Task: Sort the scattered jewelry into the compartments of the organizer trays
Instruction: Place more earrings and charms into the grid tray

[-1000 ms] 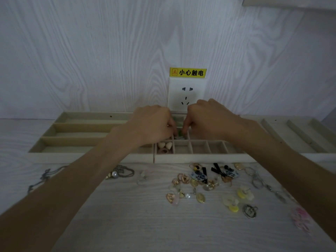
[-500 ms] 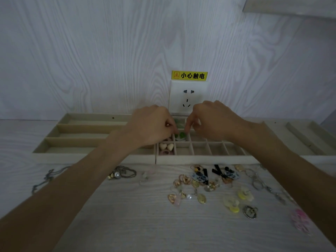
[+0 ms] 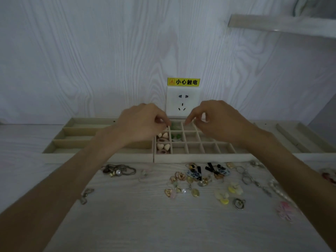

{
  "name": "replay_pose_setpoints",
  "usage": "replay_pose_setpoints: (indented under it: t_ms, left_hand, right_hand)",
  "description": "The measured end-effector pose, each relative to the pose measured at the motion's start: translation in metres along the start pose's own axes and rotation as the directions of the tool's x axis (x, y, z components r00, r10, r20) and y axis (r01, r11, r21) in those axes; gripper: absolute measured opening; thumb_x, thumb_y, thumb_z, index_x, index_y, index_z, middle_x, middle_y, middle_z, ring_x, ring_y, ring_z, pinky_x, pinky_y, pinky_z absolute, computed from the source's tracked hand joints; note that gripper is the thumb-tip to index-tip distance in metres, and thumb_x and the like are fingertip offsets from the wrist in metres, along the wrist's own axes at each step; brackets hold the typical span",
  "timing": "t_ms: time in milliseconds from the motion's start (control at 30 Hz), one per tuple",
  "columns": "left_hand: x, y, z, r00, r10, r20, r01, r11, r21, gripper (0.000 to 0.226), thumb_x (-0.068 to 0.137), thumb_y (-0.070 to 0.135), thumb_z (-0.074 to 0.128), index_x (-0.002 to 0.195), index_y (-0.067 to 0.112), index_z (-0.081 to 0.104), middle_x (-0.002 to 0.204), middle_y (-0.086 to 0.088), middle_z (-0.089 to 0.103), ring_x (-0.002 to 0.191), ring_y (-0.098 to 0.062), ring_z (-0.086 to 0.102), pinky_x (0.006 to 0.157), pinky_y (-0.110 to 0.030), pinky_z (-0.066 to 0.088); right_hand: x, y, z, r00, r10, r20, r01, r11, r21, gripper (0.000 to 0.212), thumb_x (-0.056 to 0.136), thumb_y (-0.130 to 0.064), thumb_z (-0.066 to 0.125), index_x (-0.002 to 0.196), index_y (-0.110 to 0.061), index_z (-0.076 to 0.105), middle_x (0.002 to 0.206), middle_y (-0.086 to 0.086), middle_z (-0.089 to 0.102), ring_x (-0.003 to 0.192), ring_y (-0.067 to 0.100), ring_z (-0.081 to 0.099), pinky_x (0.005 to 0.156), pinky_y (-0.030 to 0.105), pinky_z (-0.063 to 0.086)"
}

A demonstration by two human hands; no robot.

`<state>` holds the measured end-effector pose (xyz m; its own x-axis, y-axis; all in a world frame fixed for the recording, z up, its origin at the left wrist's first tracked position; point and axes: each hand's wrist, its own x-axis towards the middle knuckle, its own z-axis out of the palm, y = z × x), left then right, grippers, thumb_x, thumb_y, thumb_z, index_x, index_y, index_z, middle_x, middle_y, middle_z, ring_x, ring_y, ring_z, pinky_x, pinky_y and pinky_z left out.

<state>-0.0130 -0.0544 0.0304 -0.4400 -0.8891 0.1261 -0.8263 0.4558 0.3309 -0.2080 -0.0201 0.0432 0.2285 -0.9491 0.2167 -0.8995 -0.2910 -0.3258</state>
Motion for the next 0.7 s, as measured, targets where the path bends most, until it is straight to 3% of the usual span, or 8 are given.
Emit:
replay_pose_setpoints:
  t_ms: [133, 367, 433, 500, 567, 700]
  left_hand:
    - [-0.024, -0.005, -0.009, 0.998, -0.057, 0.031, 0.061, 0.985, -0.159, 0.017, 0.089, 0.038, 0.055, 0.096, 0.041, 0.07, 0.09, 0.017, 0.06, 0.076, -0.003, 0.053, 0.074, -0.026, 0.04]
    - [-0.064, 0.008, 0.011, 0.994, -0.002, 0.109, 0.018, 0.988, -0.153, 0.017, 0.088, 0.029, 0.06, 0.094, 0.04, 0.071, 0.097, 0.017, 0.066, 0.082, -0.002, 0.06, 0.082, -0.031, 0.052]
    - [-0.074, 0.015, 0.015, 0.987, 0.047, 0.153, -0.02, 0.986, -0.168, 0.018, 0.087, 0.026, 0.062, 0.097, 0.037, 0.071, 0.101, 0.016, 0.066, 0.082, -0.001, 0.06, 0.082, -0.03, 0.052]
    - [-0.083, 0.022, 0.021, 0.971, 0.086, 0.223, -0.052, 0.987, -0.152, 0.02, 0.085, 0.028, 0.065, 0.102, 0.036, 0.07, 0.102, 0.017, 0.065, 0.087, -0.001, 0.059, 0.083, -0.028, 0.05]
    - [-0.088, 0.027, 0.027, 0.955, 0.092, 0.281, -0.043, 0.984, -0.174, 0.025, 0.081, 0.034, 0.07, 0.105, 0.04, 0.068, 0.105, 0.022, 0.062, 0.093, 0.001, 0.057, 0.086, -0.028, 0.048]
    - [-0.09, 0.034, 0.035, 0.95, 0.099, 0.298, -0.052, 0.986, -0.16, 0.025, 0.077, 0.032, 0.074, 0.099, 0.043, 0.069, 0.103, 0.02, 0.065, 0.093, 0.001, 0.058, 0.088, -0.034, 0.049]
  right_hand:
    - [-0.034, 0.009, -0.006, 0.995, 0.06, 0.078, -0.065, 0.996, 0.057, 0.018, 0.088, -0.023, 0.061, 0.102, -0.031, 0.068, 0.08, -0.018, 0.056, 0.077, 0.009, 0.058, 0.073, 0.028, 0.048]
    - [-0.085, 0.023, -0.003, 0.959, 0.16, 0.234, -0.152, 0.987, -0.053, 0.028, 0.087, -0.037, 0.06, 0.115, -0.035, 0.06, 0.104, -0.015, 0.057, 0.098, 0.007, 0.055, 0.083, 0.025, 0.044]
    - [-0.099, 0.022, 0.0, 0.979, 0.125, 0.16, -0.11, 0.989, -0.1, 0.027, 0.088, -0.037, 0.059, 0.116, -0.034, 0.06, 0.108, -0.013, 0.055, 0.102, 0.008, 0.052, 0.082, 0.026, 0.041]
    - [-0.111, 0.018, -0.001, 1.0, 0.023, -0.014, -0.024, 0.993, -0.117, 0.022, 0.09, -0.031, 0.058, 0.111, -0.031, 0.063, 0.105, -0.011, 0.057, 0.1, 0.007, 0.049, 0.075, 0.024, 0.035]
    - [-0.122, 0.014, -0.006, 0.998, -0.017, -0.059, 0.012, 0.997, -0.077, 0.018, 0.09, -0.026, 0.058, 0.104, -0.033, 0.066, 0.1, -0.014, 0.06, 0.094, 0.004, 0.051, 0.072, 0.022, 0.034]
    - [-0.136, 0.018, -0.005, 0.974, 0.032, 0.224, -0.007, 0.994, -0.114, 0.027, 0.088, -0.032, 0.061, 0.114, -0.039, 0.061, 0.111, -0.02, 0.052, 0.101, -0.003, 0.045, 0.084, 0.02, 0.038]
